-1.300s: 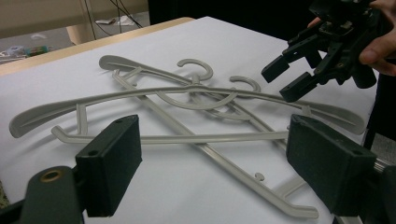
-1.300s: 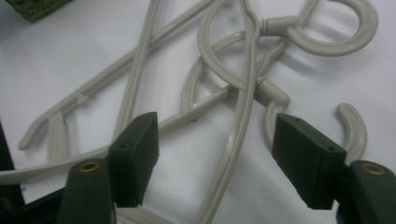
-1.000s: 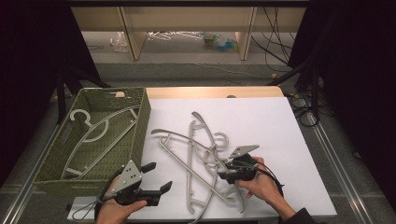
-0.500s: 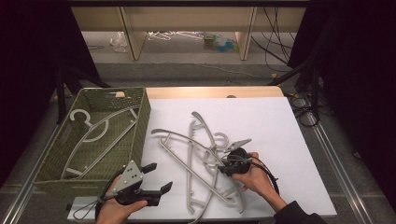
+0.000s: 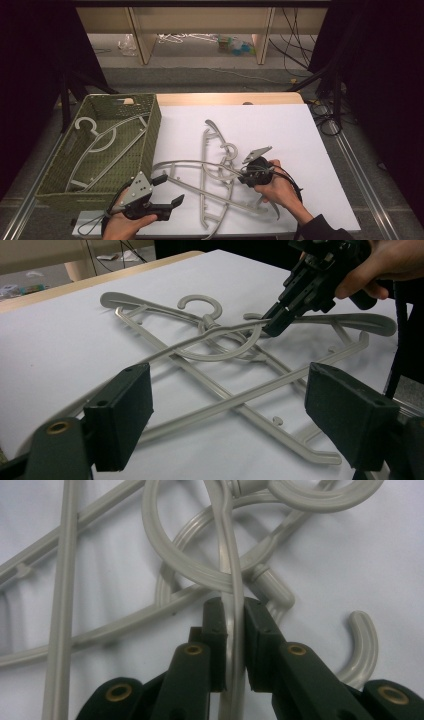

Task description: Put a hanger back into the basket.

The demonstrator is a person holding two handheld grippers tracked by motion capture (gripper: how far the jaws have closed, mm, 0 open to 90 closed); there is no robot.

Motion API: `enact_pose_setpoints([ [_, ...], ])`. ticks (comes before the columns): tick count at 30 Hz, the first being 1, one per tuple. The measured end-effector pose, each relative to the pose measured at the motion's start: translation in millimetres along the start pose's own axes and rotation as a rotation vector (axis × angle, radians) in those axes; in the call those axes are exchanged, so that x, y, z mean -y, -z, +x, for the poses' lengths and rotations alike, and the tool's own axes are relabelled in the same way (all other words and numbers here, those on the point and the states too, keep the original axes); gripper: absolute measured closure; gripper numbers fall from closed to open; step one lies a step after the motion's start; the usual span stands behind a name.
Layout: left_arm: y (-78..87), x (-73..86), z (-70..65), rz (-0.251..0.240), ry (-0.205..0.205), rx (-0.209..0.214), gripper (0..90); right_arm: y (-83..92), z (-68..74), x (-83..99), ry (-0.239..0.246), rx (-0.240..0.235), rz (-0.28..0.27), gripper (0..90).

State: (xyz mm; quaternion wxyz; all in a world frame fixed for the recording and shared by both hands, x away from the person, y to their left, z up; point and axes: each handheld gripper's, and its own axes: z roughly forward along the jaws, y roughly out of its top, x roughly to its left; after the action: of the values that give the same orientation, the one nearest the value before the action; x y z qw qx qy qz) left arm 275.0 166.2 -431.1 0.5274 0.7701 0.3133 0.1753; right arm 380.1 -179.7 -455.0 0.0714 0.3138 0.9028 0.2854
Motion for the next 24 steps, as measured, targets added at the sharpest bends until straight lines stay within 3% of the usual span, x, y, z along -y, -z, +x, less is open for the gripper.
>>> enact_pose_setpoints([
  [7,-3.8,-2.2,0.9,-0.005,0.022,0.005,19.1,22.7,-0.7,3.7,0.085,0.015,-0.036,81.8],
  [13,-11.5,-13.1,1.2,0.026,-0.013,0.011,18.4,39.1,-1.1,10.8,0.126,0.025,-0.076,81.8],
  [18,-24.8,-23.8,1.0,0.038,-0.049,0.026,18.0,50.9,-0.8,15.3,0.180,0.027,-0.118,81.8],
  [20,-31.9,-29.2,1.6,0.054,-0.049,0.037,17.9,55.5,0.2,16.9,0.176,0.022,-0.119,81.8],
  [24,-51.3,-40.2,4.6,0.076,-0.022,0.054,17.8,62.7,-0.3,20.0,0.220,0.037,-0.151,81.8],
])
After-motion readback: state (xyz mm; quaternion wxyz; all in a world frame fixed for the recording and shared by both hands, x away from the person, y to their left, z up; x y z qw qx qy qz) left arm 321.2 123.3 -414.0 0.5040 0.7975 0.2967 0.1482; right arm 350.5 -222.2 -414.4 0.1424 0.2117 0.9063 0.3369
